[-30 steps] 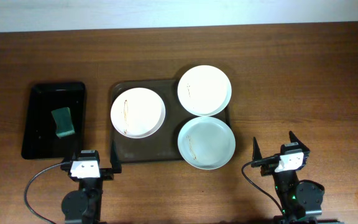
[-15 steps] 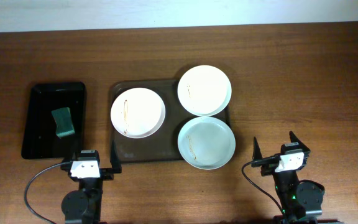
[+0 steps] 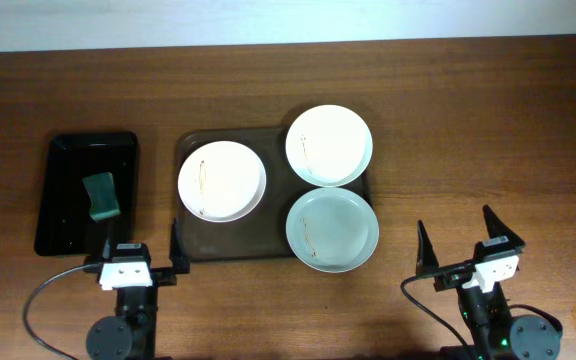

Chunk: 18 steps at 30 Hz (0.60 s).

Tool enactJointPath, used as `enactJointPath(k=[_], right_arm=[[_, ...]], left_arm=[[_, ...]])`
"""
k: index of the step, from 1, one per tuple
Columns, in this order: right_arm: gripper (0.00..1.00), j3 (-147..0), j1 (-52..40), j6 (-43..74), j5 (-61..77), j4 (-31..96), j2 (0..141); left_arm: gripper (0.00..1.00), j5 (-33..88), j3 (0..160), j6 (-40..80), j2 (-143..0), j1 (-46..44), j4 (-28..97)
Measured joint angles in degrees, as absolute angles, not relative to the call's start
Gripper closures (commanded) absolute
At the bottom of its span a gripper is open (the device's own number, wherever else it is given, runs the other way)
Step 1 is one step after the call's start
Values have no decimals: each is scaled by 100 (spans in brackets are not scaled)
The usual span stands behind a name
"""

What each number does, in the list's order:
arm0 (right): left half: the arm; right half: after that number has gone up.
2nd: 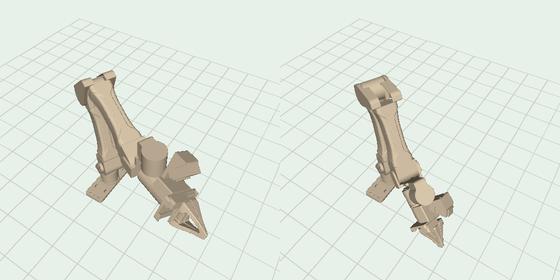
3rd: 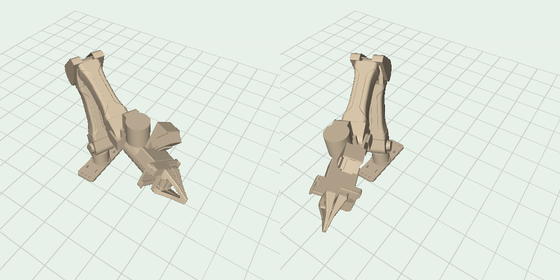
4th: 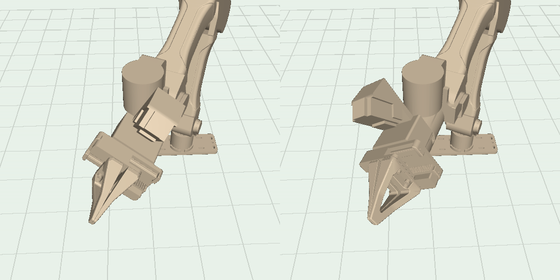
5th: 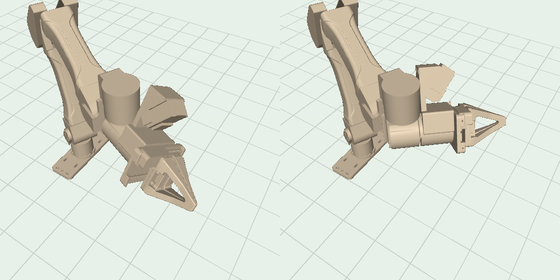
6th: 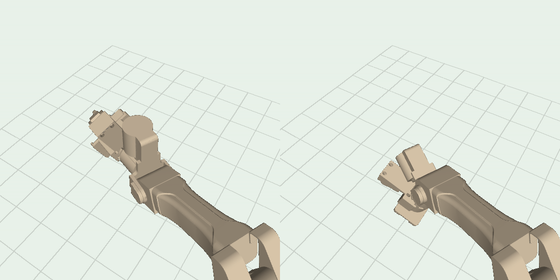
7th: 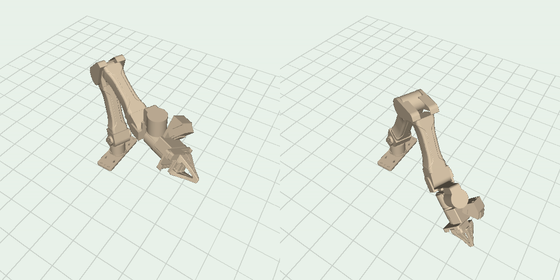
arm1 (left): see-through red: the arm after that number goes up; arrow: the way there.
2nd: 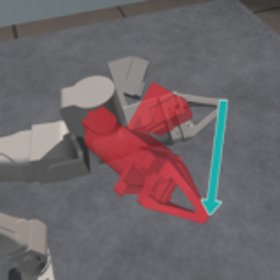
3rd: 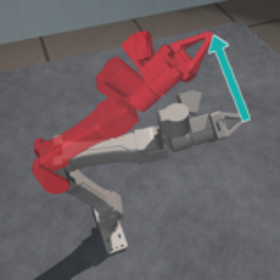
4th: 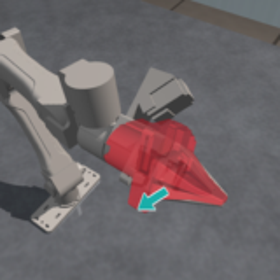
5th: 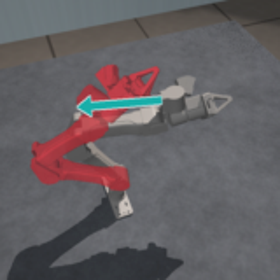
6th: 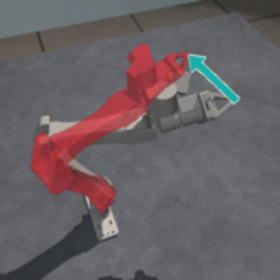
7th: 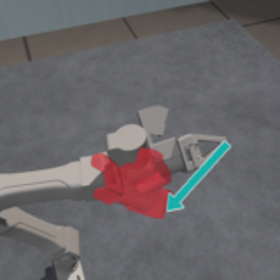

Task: Clean dirty plates on tray and stack at the side

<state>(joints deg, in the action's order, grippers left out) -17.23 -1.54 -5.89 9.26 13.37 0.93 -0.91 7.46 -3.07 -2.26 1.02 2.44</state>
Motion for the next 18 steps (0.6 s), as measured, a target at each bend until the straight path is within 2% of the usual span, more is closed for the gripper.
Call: enactJointPath(k=[4, 7, 9, 15, 18], right_arm=[[2, -1879, -154, -596, 1004, 1369, 167], [2, -2620, -154, -591, 1116, 1546, 847], [1, -3540, -154, -593, 1363, 1927, 2047], [2, -7415, -154, -567, 2091, 4720, 5782], [2, -9356, -316, -292, 2703, 5806, 7601]], left_arm=[[1, -104, 1931, -307, -1227, 102, 239], [1, -106, 3109, -309, -2364, 102, 626], [1, -104, 4145, -327, -3343, 102, 1221], [1, -69, 7282, -349, -5902, 154, 3527], [1, 1013, 8862, -349, -7494, 897, 4600]])
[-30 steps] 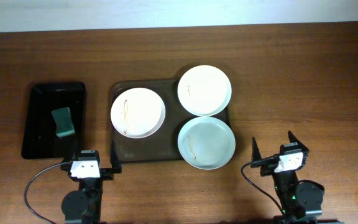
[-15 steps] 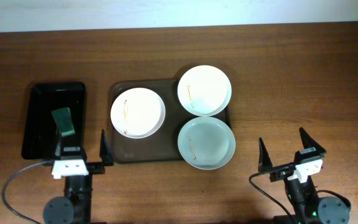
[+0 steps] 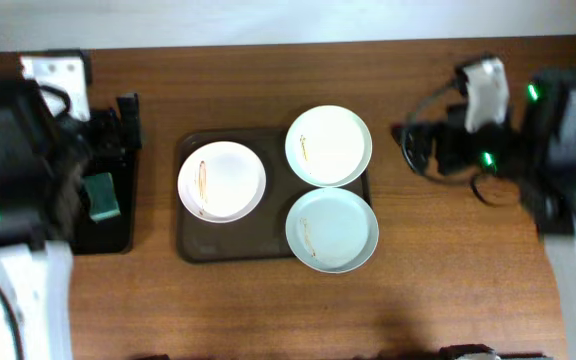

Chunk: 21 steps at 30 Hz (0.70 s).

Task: Clean dirty plates on tray and stack at the side
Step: 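Move the right gripper to the rim of the left white plate and grip it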

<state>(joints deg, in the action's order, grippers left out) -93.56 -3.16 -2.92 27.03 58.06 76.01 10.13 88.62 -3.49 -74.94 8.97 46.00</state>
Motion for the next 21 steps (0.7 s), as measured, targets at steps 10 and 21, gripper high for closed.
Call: enactJointPath(k=[10, 21], right_arm=[[1, -10429, -2222, 478, 4925, 4348, 11000], [25, -10442, -3454, 2252, 1328, 4880, 12272]], left_arm=[[1, 1986, 10044, -349, -9153, 1568, 6410], [1, 1160, 10053, -349, -9179, 1568, 6407]])
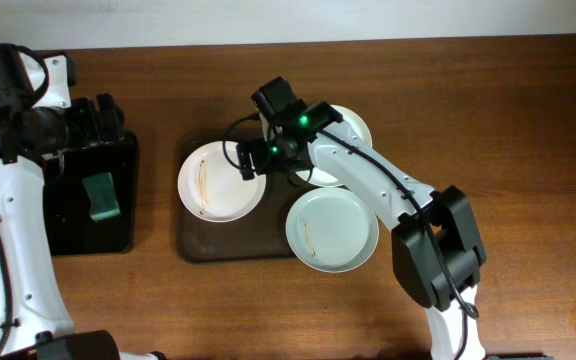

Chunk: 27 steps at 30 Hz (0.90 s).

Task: Clean dirty plates on tray and stack at the side
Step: 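Move the right gripper to the rim of the left white plate and grip it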

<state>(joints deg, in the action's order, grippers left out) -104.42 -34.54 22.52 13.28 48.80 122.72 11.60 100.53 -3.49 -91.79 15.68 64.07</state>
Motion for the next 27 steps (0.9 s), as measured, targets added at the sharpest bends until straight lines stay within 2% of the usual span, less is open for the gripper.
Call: enactJointPath(k=[1, 2, 5, 7, 13, 14, 16, 17, 18, 20, 23, 24, 26, 27], right_arm=[[32, -10433, -3454, 2250, 1446, 4536, 12291], [35, -10436, -3454, 2257, 1472, 4386, 12291], [39, -10436, -3509, 2390, 926, 4171, 12296], [45, -10436, -3677, 2464, 528, 4167, 12324], [53, -10433, -3754, 2827, 451, 4195, 13141], [59, -10433, -3754, 2849, 451, 4204, 13174], [79, -10433, -3754, 2869, 451, 4211, 13240], [84, -10433, -3754, 2908, 451, 4244, 13281], [92, -10433, -3754, 2991, 454, 4259, 13314], [96, -10433, -3752, 3057, 451, 4278, 13314], [96, -10447, -3736, 3129, 458, 4307, 13314], [96, -10447, -3736, 3127, 458, 4311, 13314], [96, -10447, -3736, 3131, 458, 4318, 13314], [96, -10447, -3736, 3127, 460, 4320, 13314]], left_arm=[[1, 1153, 10062, -349, -9233, 1568, 6414], [1, 1149, 10084, -349, -9351, 1568, 6462], [1, 1149, 10084, -349, -9776, 1568, 6624], [1, 1149, 10084, -349, -9891, 1568, 6639], [1, 1149, 10084, -349, -9891, 1568, 6637], [1, 1149, 10084, -349, -9891, 1568, 6630], [1, 1153, 10084, -349, -9891, 1568, 6643], [1, 1153, 10084, -349, -9891, 1568, 6667], [6, 1153, 10084, -349, -9891, 1568, 6702], [15, 1155, 10084, -349, -9891, 1568, 6757], [49, 1153, 10084, -298, -9891, 1568, 6834], [52, 1153, 10084, -268, -9891, 1568, 6897], [51, 1061, 10057, -58, -9902, 1568, 7102], [41, 950, 9968, 14, -9931, 1568, 7116]])
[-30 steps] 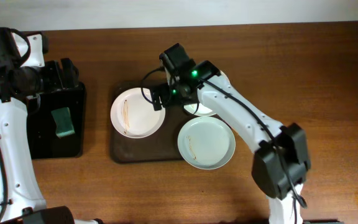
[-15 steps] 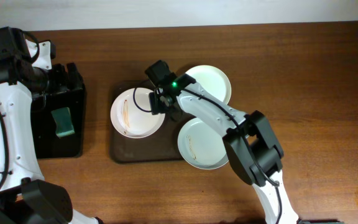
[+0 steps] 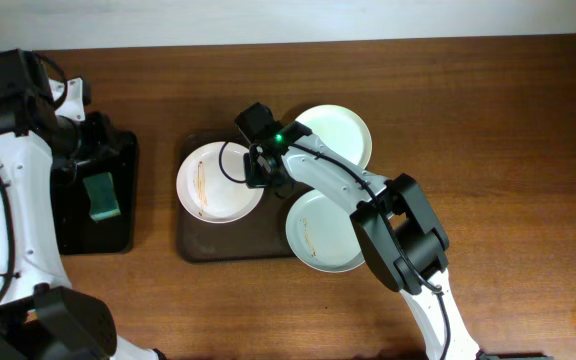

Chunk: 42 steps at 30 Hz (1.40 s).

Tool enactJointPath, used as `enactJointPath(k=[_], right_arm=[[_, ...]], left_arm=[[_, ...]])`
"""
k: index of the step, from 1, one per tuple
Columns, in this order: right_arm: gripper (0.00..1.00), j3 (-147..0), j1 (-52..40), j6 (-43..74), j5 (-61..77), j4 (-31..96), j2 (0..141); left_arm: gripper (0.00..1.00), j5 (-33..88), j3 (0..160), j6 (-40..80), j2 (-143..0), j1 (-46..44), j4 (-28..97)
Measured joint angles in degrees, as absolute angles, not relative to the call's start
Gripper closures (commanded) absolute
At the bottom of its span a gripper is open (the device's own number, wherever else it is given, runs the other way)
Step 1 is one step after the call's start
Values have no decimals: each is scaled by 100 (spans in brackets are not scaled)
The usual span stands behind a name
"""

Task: Clean dirty plates on tray and stack at the side
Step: 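Move the right gripper to the rim of the left white plate and grip it, then lower the left gripper into the black tray and grasp the green sponge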

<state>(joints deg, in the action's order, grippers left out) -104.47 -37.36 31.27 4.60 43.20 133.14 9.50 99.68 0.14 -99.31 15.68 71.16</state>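
On the brown tray (image 3: 190, 245) lie three plates. A white plate (image 3: 208, 185) with a brown smear is on the left, a white plate (image 3: 343, 135) at the back right, and a pale green plate (image 3: 333, 235) at the front right. My right gripper (image 3: 258, 170) sits at the right rim of the left plate; the overhead view hides how its jaws stand. Over the back of the black bin (image 3: 118, 235), my left gripper (image 3: 80, 150) is just behind the green sponge (image 3: 101, 195). Its dark fingers merge with the bin.
The black bin stands on the wooden table left of the tray. The right arm reaches across the back of the tray, over the gap between the two right-hand plates. The left arm comes down along the table's left edge.
My right gripper has shifted slightly right and down to the left plate's right rim. The left gripper has moved from behind the black bin to over its back end.
Both arms were parked at the front edge with open grippers. Then both were up at the back corners of the table. After that the right gripper was over the left plate's rim and the left behind the bin. Now each is closer in.
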Motion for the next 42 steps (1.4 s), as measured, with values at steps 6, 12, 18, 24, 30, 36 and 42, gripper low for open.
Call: enactJointPath(k=[6, 12, 18, 24, 30, 36, 42], right_arm=[[90, -10447, -3732, 3133, 478, 4324, 13314], [96, -10447, -3732, 3074, 473, 4368, 13314], [96, -10447, -3732, 3109, 480, 4344, 13314], [96, -10447, -3732, 3109, 482, 4342, 13314], [96, -10447, -3732, 3105, 482, 4342, 13314], [96, -10447, -3732, 3107, 493, 4340, 13314], [96, -10447, -3732, 3103, 495, 4340, 13314]], left_arm=[[22, -775, 9321, 266, -10818, 1586, 6632], [62, -1553, 9284, 283, -11966, 1691, 6416], [66, -1328, 9284, 283, -12217, 1691, 6311], [63, -1223, 9282, 283, -12217, 1695, 6075], [69, -998, 9282, 283, -12217, 1846, 6025], [98, -790, 8971, 281, -12215, 1935, 5537], [99, -692, 8908, 283, -12215, 1981, 5572]])
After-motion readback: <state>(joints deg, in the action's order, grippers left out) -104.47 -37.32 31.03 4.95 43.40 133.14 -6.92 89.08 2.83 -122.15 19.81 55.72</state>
